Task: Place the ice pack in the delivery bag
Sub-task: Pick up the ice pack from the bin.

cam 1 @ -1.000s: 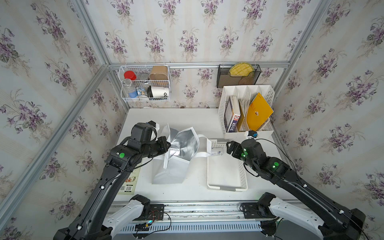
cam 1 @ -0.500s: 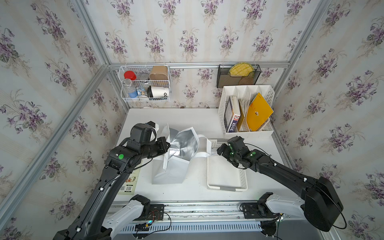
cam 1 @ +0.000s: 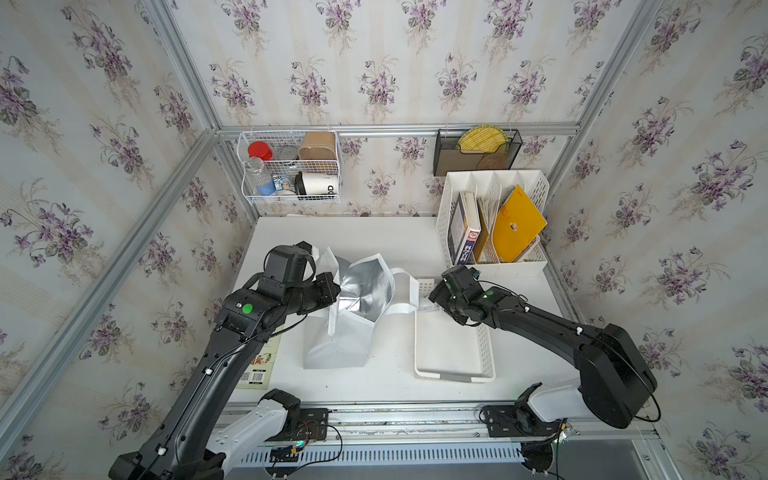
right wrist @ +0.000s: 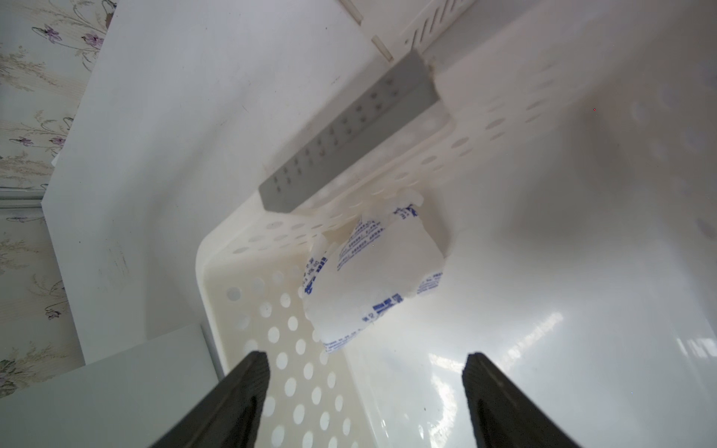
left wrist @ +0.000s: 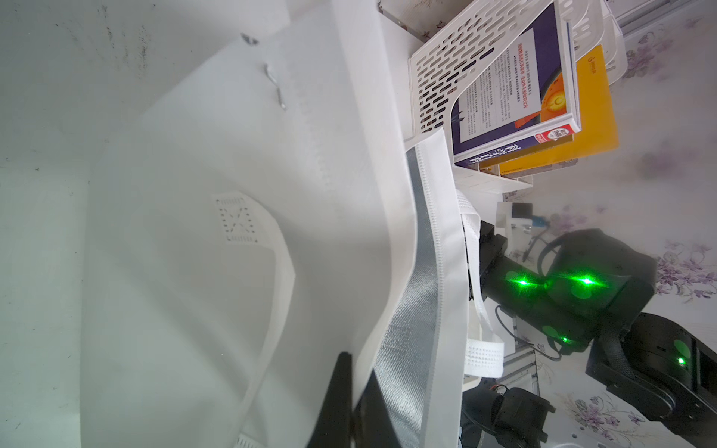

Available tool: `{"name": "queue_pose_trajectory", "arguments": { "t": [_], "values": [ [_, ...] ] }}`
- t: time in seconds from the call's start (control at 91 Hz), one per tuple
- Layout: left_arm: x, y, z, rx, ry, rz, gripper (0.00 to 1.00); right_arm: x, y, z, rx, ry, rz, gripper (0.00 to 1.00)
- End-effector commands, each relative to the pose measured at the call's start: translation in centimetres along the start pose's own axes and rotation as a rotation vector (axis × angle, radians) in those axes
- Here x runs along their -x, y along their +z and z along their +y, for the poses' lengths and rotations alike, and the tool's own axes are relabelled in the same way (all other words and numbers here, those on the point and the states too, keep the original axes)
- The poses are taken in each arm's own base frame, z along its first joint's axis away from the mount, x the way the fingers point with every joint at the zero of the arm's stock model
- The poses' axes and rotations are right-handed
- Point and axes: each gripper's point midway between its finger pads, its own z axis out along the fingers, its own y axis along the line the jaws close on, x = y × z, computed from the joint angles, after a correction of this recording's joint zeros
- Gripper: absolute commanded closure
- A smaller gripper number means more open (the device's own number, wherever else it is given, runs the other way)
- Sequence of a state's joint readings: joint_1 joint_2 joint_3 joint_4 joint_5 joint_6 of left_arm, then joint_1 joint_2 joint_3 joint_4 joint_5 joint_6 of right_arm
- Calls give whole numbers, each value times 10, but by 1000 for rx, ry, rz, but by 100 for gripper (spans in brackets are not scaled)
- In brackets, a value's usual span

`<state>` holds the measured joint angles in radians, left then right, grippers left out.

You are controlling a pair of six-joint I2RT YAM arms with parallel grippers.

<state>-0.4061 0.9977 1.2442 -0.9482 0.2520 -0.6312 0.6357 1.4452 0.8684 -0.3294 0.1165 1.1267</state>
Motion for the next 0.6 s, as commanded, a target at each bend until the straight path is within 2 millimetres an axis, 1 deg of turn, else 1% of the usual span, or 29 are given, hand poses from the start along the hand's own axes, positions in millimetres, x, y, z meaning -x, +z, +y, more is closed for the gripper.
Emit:
{"name": "queue_pose_trajectory", "arguments": {
  "t": [0.0, 0.099, 0.286, 0.396, 0.594],
  "values": [
    [2, 1, 3, 13, 10, -14, 100, 5, 5, 5, -6, 8, -22, 17],
    [3, 1, 3, 15, 10, -15, 100, 4, 12, 6, -10, 24, -18, 17],
    [3, 2, 3, 18, 10, -15, 100, 1, 31, 7, -48, 23, 2, 17],
    [3, 2, 4, 21, 8, -12, 100, 0, 40, 1, -83, 24, 1, 17],
    [2, 5, 8, 35, 7, -9, 100, -5, 50, -18, -145, 42, 0, 18]
  ]
}}
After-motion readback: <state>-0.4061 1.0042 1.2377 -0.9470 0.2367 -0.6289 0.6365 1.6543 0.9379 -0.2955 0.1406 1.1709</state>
